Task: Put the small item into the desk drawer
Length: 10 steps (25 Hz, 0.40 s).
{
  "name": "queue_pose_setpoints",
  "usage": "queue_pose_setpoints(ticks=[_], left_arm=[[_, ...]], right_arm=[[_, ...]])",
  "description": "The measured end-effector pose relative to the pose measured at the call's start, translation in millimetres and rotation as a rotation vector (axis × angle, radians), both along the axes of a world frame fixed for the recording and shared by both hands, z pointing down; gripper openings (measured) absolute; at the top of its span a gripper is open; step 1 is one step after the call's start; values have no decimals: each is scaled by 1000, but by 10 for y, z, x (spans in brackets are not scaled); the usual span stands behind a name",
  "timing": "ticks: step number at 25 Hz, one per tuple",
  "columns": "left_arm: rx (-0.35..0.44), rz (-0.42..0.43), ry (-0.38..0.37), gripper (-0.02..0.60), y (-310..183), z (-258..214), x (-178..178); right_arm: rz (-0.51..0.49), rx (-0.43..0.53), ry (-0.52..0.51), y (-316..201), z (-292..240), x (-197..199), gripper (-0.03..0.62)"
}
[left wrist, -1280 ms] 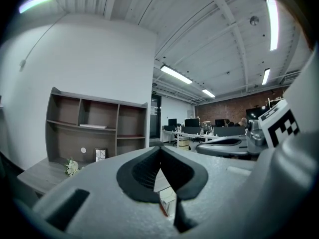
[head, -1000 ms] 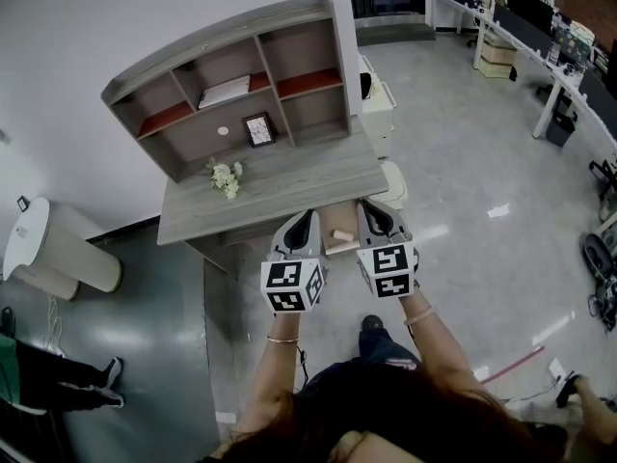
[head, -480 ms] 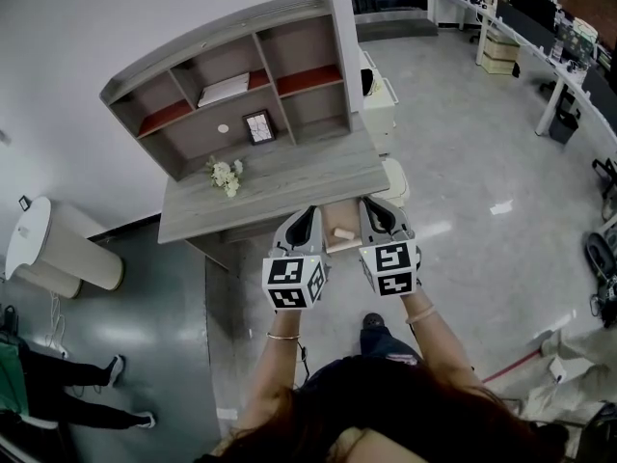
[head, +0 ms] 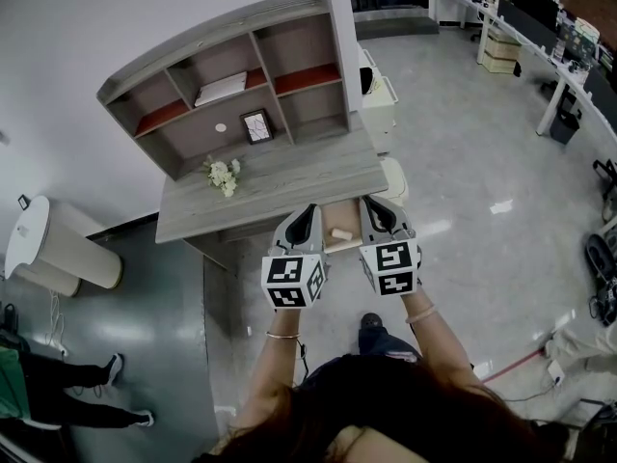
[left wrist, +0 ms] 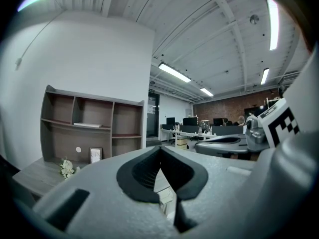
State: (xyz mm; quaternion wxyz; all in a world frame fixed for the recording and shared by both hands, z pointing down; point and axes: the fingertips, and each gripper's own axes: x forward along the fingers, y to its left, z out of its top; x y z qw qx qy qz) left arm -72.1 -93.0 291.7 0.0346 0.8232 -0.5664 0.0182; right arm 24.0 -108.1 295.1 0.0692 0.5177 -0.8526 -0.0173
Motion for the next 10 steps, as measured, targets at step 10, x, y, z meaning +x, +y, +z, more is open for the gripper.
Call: queue_pose_setpoints(ticks=[10], left_arm=[[-13,-7,6,15,-131,83,34]], right_arm=[[-4,-11,-2,-127,71,46,2]])
